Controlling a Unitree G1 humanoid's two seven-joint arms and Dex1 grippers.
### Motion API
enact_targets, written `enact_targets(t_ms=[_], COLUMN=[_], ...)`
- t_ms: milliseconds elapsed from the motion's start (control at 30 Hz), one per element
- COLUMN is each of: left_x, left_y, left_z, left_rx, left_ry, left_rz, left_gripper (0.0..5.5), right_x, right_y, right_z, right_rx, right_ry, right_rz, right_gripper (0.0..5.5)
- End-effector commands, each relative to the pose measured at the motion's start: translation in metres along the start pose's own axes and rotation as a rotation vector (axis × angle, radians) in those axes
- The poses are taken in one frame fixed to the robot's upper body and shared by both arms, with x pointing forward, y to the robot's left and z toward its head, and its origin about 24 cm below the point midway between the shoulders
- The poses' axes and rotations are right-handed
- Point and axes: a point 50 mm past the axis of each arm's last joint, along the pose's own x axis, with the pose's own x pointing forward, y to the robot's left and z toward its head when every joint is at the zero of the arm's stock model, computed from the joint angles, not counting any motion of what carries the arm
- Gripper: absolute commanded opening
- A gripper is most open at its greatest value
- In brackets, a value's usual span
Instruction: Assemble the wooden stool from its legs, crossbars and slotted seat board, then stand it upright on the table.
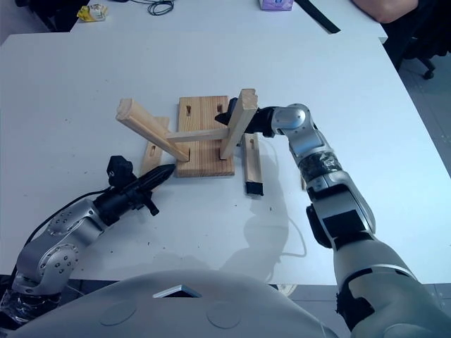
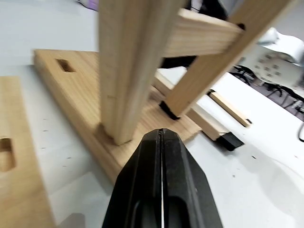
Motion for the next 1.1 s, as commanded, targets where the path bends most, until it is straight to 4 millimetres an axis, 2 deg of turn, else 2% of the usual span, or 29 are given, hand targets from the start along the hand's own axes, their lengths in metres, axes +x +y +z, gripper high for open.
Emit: enact_targets(t_ms=[33, 267, 367, 567, 867, 1100], left_x=[0.016, 0.036, 0.037, 0.03, -0.003, -0.013], left_y=[0.011, 0.037, 0.034, 0.03, 0.089, 0.104], left_z=[-0.002, -0.011, -0.02, -0.037, -0.026, -0.023], left_rx=[0.033, -0.062, -0.051, 0.021, 0.175, 0.193], left_ry=[0.097, 0.201, 0.297, 0.478, 0.61, 0.604], left_rz=[-0.081, -0.029, -0.052, -0.11, 0.082, 0.134], left_gripper=[0.0, 0.0, 0.0, 0.0, 0.0, 0.0], right_x=[0.011, 0.021, 0.021, 0.016, -0.015, -0.026], right_y=[0.0, 0.008, 0.01, 0.008, 0.013, 0.035], right_z=[-0.005, -0.011, -0.012, -0.015, -0.028, -0.025], right_rx=[-0.072, -0.146, -0.161, -0.177, -0.19, -0.175], right_ry=[0.082, 0.162, 0.179, 0.224, 0.245, 0.154], right_rz=[0.052, 0.145, 0.177, 0.212, 0.327, 0.375], right_gripper=[0.02, 0.02, 0.02, 0.02, 0.02, 0.02])
